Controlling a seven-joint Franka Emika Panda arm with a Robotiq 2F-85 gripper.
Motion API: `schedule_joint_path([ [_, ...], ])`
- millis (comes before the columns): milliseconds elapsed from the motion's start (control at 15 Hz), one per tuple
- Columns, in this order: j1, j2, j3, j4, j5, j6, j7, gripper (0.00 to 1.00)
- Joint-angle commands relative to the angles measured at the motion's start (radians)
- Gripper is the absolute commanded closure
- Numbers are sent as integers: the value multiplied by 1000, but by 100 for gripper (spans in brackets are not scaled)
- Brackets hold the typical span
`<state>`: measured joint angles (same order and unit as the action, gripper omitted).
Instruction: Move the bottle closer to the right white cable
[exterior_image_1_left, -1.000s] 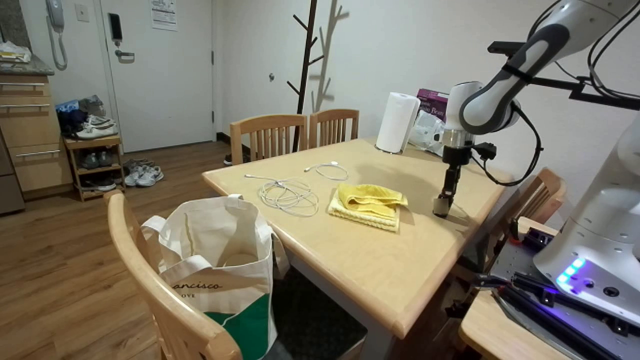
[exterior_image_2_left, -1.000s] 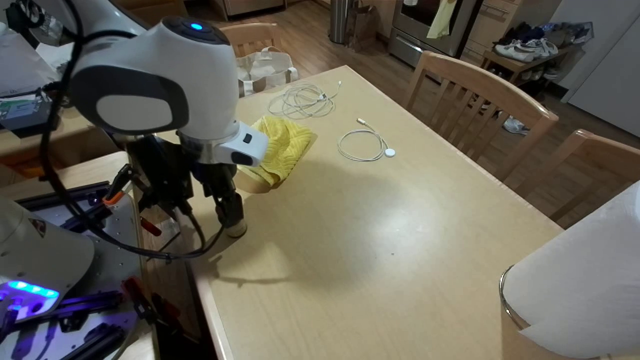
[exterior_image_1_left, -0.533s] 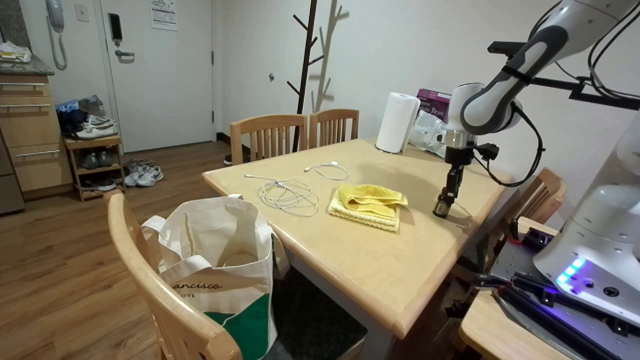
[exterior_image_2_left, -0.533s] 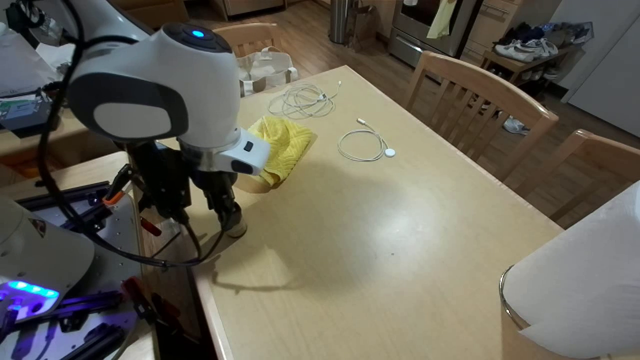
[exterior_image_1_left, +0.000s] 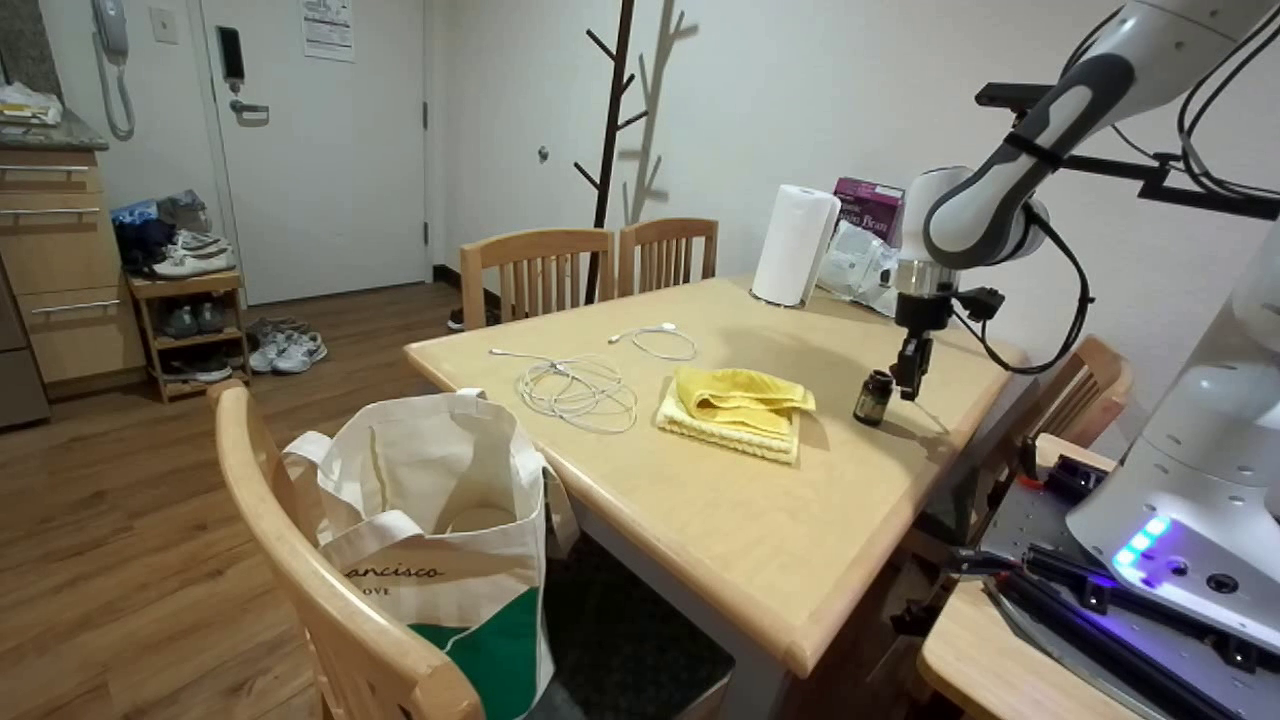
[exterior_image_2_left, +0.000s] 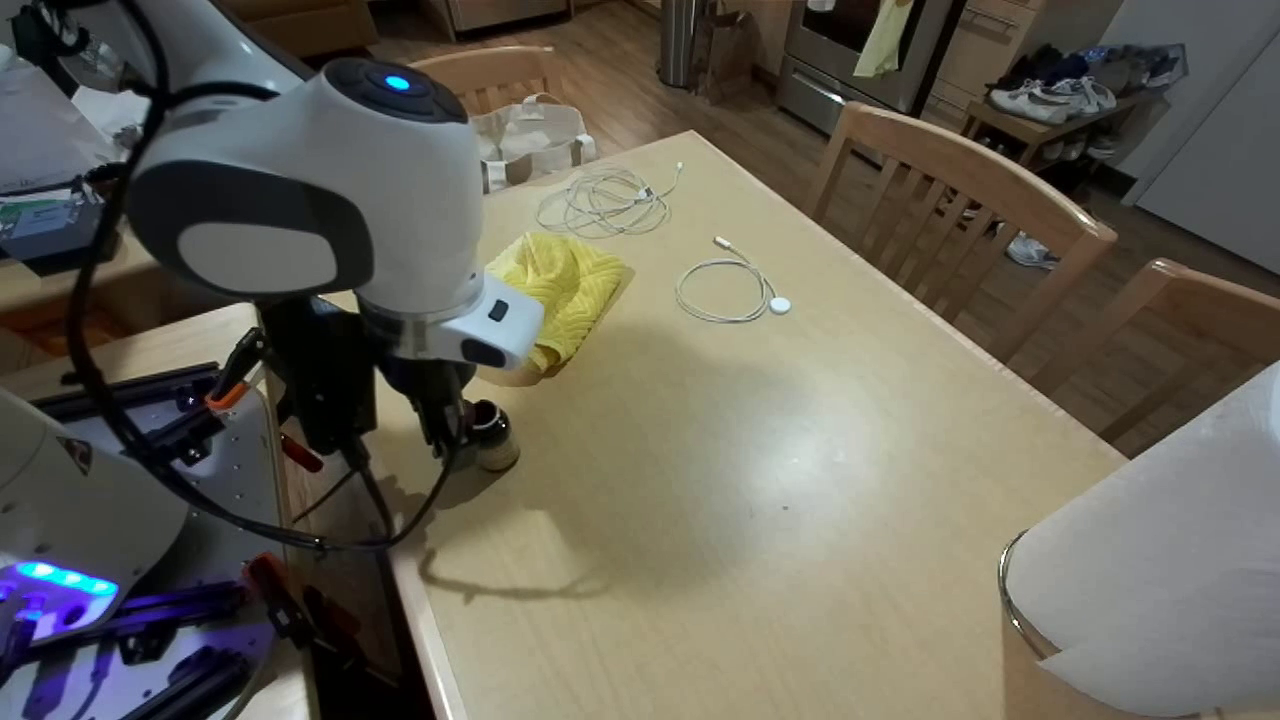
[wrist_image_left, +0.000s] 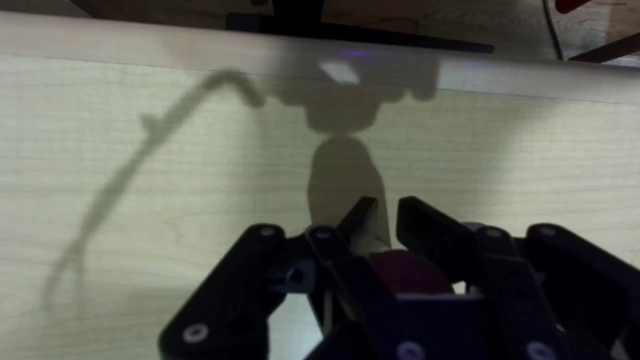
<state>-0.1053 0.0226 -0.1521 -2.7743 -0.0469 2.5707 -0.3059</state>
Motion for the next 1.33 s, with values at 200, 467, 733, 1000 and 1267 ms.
schedule_joint_path([
  [200,-10,10,12,1,5,6,-11,47],
  [467,-10,10,13,1,6,6,-9,21],
  [733,-8,-7,19,2,54,13,-37,1],
  [1000,7,-14,39,-12,119,47,-67,0],
  [1267,18,-2,64,-9,161,82,-93,0],
])
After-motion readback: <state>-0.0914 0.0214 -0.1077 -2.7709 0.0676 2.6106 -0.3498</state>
